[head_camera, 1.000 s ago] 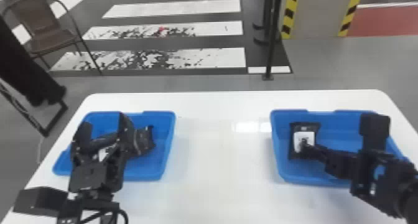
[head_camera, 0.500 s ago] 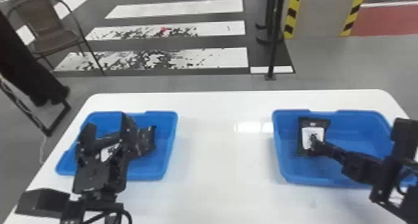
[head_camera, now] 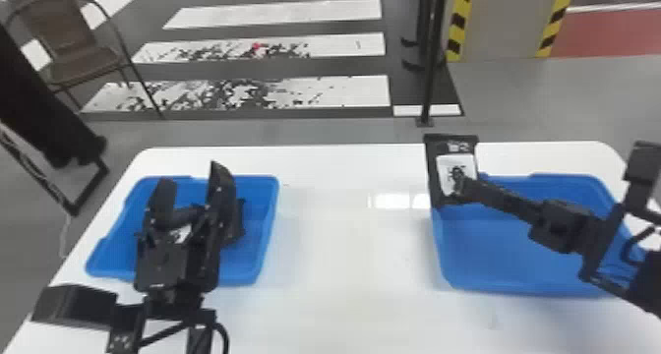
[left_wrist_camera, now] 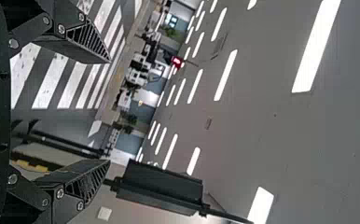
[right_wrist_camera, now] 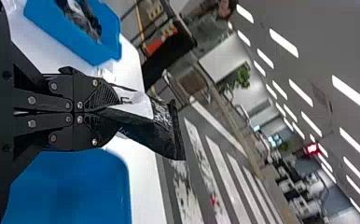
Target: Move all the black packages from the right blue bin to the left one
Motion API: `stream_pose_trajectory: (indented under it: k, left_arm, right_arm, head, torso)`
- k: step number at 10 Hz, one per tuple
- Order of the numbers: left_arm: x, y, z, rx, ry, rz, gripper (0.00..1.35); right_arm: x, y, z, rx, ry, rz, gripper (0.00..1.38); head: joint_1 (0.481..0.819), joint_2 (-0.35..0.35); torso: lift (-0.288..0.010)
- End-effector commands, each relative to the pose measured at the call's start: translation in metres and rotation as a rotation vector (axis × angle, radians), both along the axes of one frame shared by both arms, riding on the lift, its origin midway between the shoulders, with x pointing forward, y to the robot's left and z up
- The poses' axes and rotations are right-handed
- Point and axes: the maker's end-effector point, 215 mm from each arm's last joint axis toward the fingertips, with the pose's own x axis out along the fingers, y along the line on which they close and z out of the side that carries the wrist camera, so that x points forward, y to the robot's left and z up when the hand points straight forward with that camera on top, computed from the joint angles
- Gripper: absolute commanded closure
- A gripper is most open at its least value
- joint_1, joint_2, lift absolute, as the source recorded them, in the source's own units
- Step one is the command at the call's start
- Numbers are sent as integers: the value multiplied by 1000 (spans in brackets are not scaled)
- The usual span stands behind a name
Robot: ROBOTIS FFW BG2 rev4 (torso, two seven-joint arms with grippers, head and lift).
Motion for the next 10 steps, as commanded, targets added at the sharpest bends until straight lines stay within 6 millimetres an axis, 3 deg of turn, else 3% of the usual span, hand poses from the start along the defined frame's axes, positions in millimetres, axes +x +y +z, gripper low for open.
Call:
stream_pose_trajectory:
  k: [1,3,5,8,10]
  left_arm:
    - [12,-24,9,-69,26,-103,309]
    - [22,-55,4,-107,82,-232,309]
    - [23,-86,-15,-135,152,-325,309]
    - [11,-142,-13,-180,172,-457,309]
    - [7,-165,-19,-206,201,-509,309]
  right_arm:
    - [-12,53,22,45,-29,152,1181]
    - [-33,99,42,59,-62,281,1181]
    - [-46,124,46,88,-51,342,1181]
    - [-55,141,40,109,-28,378,1181]
    - [-62,155,42,130,-22,407,1181]
  head:
    - [695,143]
    - [695,184]
    - [695,203]
    - [695,198]
    - [695,163]
  torso:
    - [-154]
    - [-154]
    - [-154]
    - [-154]
    - [-154]
